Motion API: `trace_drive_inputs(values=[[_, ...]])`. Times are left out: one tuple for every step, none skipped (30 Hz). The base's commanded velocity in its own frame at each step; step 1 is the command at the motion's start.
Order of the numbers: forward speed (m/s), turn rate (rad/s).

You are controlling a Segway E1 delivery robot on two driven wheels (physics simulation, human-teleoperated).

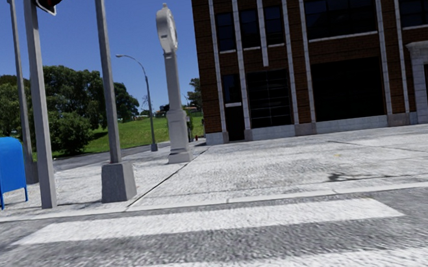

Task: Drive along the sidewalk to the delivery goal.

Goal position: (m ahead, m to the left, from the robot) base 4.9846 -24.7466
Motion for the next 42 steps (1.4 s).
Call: trace_drive_inputs(values=[[2.00,-0.16],[2.00,-0.23],[2.00,-0.31],[2.00,-0.35],[2.00,-0.35],[2.00,-0.36],[2.00,-0.36],[2.00,-0.36],[2.00,-0.36],[2.00,-0.36],[2.00,-0.36],[2.00,-0.36],[2.00,-0.36],[2.00,-0.37],[2.00,-0.37],[2.00,-0.39],[2.00,-0.41],[2.00,-0.42],[2.00,-0.42],[2.00,-0.43],[2.00,-0.43],[2.00,-0.43],[2.00,-0.43],[2.00,-0.43],[2.00,-0.43],[2.00,-0.43],[2.00,-0.44],[2.00,-0.45],[2.00,-0.45],[2.00,-0.45],[2.00,-0.46],[2.00,-0.46],[2.00,-0.46],[2.00,-0.46],[2.00,-0.46],[2.00,-0.46],[2.00,-0.46],[2.00,-0.46],[2.00,-0.46],[2.00,-0.46],[2.00,-0.47],[2.00,-0.49]])
